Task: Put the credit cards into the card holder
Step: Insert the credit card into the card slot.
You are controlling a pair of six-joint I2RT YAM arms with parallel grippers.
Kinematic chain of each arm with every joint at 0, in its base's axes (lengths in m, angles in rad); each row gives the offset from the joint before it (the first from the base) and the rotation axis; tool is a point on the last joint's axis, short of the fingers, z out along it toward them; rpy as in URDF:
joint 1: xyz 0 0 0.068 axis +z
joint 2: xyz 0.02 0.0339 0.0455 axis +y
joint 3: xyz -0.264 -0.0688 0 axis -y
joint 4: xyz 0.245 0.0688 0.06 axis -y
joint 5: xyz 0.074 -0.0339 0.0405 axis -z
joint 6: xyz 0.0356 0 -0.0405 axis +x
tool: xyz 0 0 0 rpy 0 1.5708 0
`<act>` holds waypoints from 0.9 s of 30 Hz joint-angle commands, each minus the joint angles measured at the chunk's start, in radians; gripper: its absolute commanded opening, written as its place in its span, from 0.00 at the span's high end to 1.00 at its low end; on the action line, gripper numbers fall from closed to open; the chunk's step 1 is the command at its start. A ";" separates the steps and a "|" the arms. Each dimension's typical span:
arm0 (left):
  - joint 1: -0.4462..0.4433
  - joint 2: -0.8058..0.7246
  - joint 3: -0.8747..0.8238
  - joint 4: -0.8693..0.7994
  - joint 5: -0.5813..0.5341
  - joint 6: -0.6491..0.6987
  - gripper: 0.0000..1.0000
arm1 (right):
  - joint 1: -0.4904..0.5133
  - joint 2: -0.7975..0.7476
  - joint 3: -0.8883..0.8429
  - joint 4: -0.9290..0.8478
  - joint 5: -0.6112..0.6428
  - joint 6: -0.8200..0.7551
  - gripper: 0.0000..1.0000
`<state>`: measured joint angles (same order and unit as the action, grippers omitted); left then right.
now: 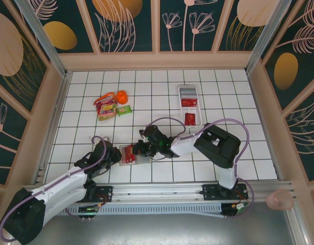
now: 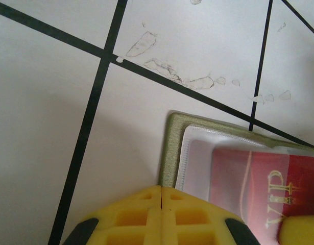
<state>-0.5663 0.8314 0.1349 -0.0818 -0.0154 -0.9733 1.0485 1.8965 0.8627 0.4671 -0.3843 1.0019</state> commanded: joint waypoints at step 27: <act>-0.004 0.009 -0.066 0.007 0.122 0.009 1.00 | 0.082 0.045 0.264 -0.462 0.181 -0.050 0.72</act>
<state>-0.5629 0.8135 0.1093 -0.0418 -0.0013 -0.9737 1.1149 1.9186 1.0908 0.0757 -0.2470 0.9672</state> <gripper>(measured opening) 0.061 0.282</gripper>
